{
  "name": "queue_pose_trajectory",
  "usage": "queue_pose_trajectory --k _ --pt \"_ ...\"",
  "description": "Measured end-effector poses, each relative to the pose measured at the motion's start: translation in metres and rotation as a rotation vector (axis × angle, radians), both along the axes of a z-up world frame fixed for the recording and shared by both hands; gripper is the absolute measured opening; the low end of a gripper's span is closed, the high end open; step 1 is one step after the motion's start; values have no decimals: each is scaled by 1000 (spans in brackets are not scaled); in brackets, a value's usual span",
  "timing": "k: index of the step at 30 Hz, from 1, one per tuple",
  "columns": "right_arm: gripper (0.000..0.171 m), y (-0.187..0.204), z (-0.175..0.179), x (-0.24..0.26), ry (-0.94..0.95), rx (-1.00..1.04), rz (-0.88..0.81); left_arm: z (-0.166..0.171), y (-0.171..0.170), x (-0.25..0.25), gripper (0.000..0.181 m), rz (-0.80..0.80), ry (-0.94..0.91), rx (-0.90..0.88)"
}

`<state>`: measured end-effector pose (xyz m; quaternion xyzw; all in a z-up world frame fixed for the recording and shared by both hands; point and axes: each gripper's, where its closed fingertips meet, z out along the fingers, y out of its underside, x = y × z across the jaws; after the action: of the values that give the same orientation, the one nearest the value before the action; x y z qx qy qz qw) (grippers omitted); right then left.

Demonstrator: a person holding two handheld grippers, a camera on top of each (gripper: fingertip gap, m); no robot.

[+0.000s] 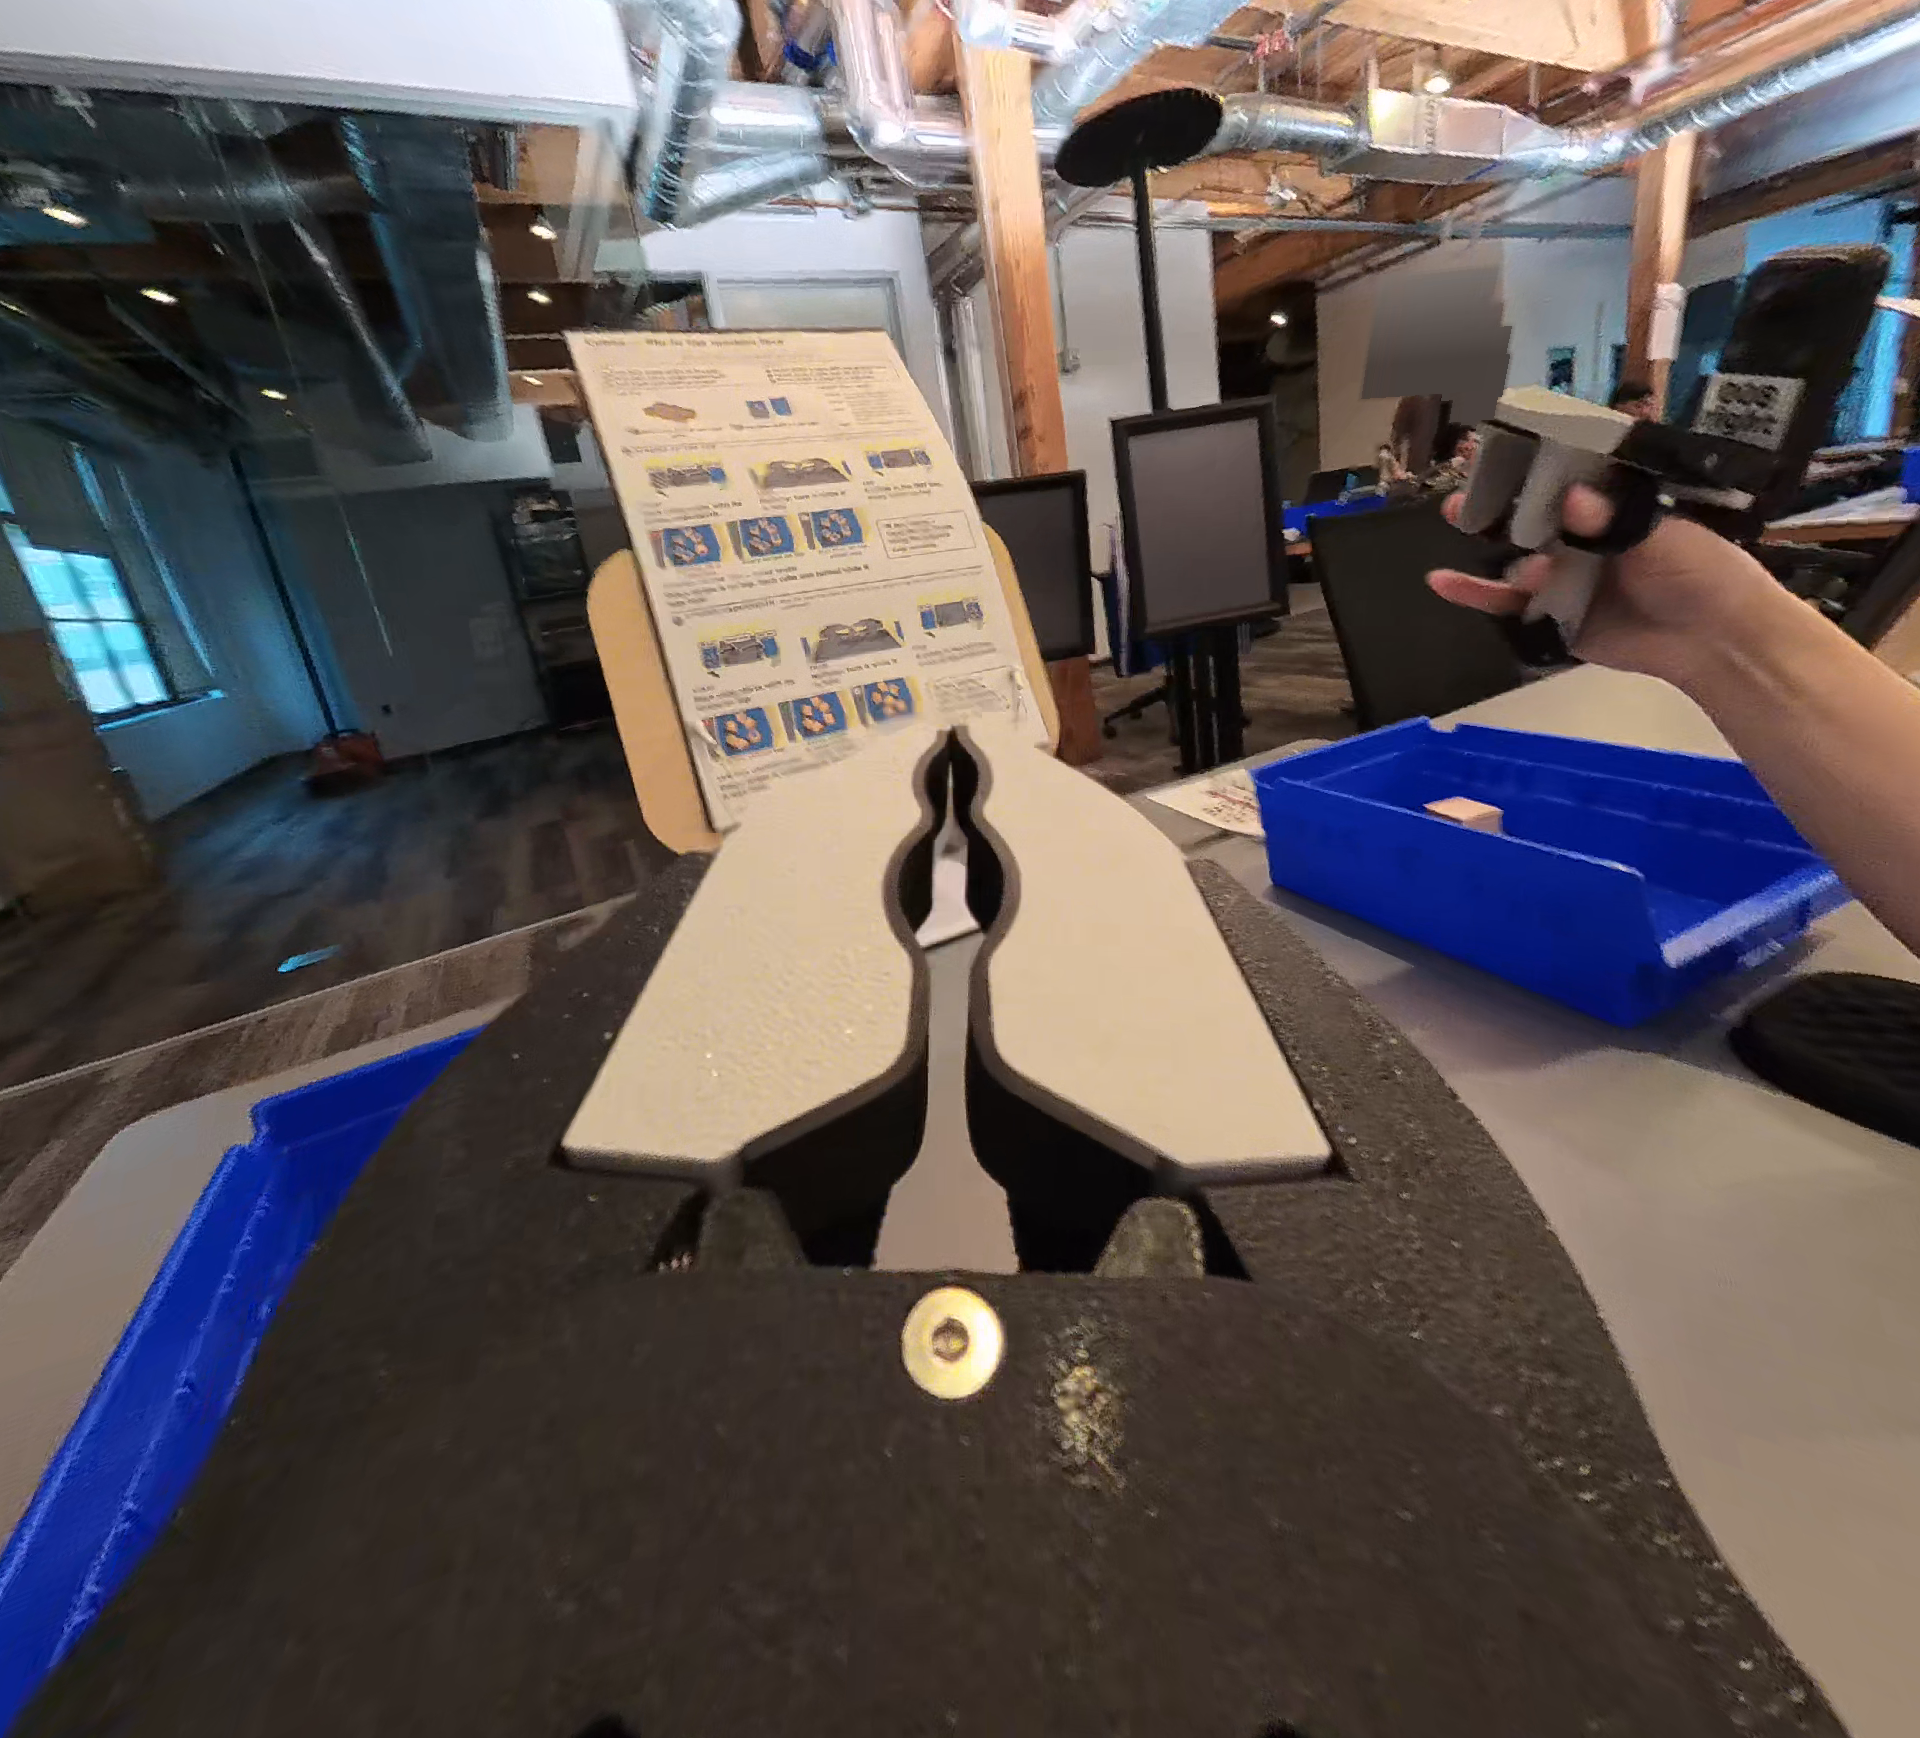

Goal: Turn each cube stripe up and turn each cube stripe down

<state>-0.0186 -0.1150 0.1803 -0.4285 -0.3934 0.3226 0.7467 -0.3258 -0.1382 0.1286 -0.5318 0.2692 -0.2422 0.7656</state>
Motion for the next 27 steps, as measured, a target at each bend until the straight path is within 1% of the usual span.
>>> queue_pose_trajectory --k 2,3,6,8,11,13,15,16,17,19,22,25,27 --pt "0 3 2 -1 -3 56 -61 -10 1 3 0 -26 27 -31" --pt "0 0 1 -4 -11 72 -52 -14 4 3 0 -11 46 -37" --pt "0 -2 -2 -13 -34 31 -16 -23 23 -7 0 92 93 -33" --pt "0 -9 -4 -20 -28 28 35 -33 43 -19 0 162 114 -81" --pt "0 -14 -10 -28 -53 20 91 -63 90 -47 2 302 170 -276" --pt "0 -10 -26 -34 -160 -9 88 -84 123 -70 5 404 226 -408" --pt "0 -4 -37 -37 -226 -5 57 -105 154 -89 9 463 301 -556" --pt "0 -2 -39 -38 -234 -18 60 -114 166 -95 14 474 334 -631" --pt "0 -3 -41 -40 -235 -46 89 -122 176 -97 14 462 355 -701" --pt "0 -3 -39 -39 -205 -84 128 -133 195 -95 23 423 327 -806" --pt "0 4 -41 -33 -195 -99 99 -155 216 -90 23 398 306 -924" --pt "4 15 -46 -23 -195 -110 55 -185 229 -95 24 459 393 -1028" --pt "8 17 -48 -20 -196 -131 70 -202 235 -102 27 521 445 -1090"
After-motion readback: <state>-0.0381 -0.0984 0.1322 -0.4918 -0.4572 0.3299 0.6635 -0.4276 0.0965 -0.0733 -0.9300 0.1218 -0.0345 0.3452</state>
